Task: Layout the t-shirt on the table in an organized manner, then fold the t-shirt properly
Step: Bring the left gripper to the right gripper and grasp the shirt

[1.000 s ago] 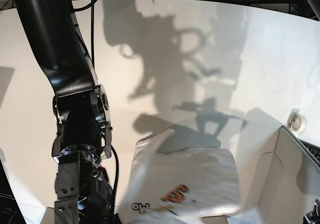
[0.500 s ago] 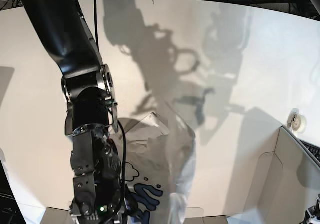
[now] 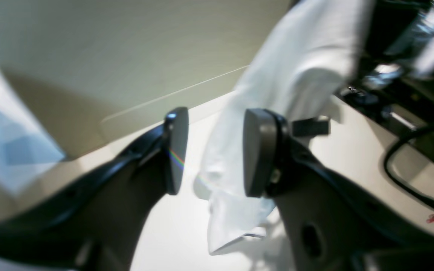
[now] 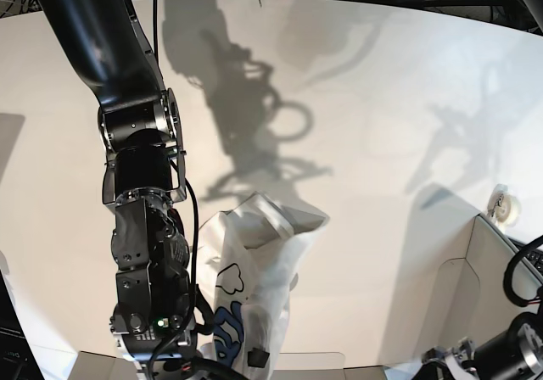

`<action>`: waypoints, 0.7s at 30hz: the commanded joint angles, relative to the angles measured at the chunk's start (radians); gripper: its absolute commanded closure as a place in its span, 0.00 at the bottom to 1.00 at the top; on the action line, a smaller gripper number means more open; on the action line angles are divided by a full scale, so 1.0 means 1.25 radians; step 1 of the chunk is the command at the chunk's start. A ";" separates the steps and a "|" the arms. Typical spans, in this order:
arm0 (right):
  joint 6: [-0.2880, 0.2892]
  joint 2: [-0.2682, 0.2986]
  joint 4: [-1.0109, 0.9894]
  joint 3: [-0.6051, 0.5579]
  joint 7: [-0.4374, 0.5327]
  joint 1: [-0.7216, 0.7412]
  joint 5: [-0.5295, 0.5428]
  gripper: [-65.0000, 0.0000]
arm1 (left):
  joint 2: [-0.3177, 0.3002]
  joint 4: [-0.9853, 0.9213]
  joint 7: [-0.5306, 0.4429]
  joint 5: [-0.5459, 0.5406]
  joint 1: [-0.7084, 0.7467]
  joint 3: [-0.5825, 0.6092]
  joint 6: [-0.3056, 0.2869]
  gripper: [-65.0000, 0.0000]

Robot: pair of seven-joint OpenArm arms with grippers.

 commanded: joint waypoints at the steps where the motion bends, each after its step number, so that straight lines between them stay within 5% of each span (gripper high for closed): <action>1: 0.000 0.003 0.014 0.003 0.026 0.037 -0.004 1.00 | 0.009 0.007 -0.017 -0.002 0.007 -0.009 0.005 0.61; 8: 0.001 0.018 0.013 -0.025 0.023 0.069 -0.004 1.00 | 0.115 0.017 0.130 -0.002 0.165 -0.014 0.005 0.61; 21: 0.001 0.019 0.011 -0.036 0.029 0.073 -0.006 1.00 | 0.165 0.128 0.129 -0.002 0.257 -0.015 0.034 0.61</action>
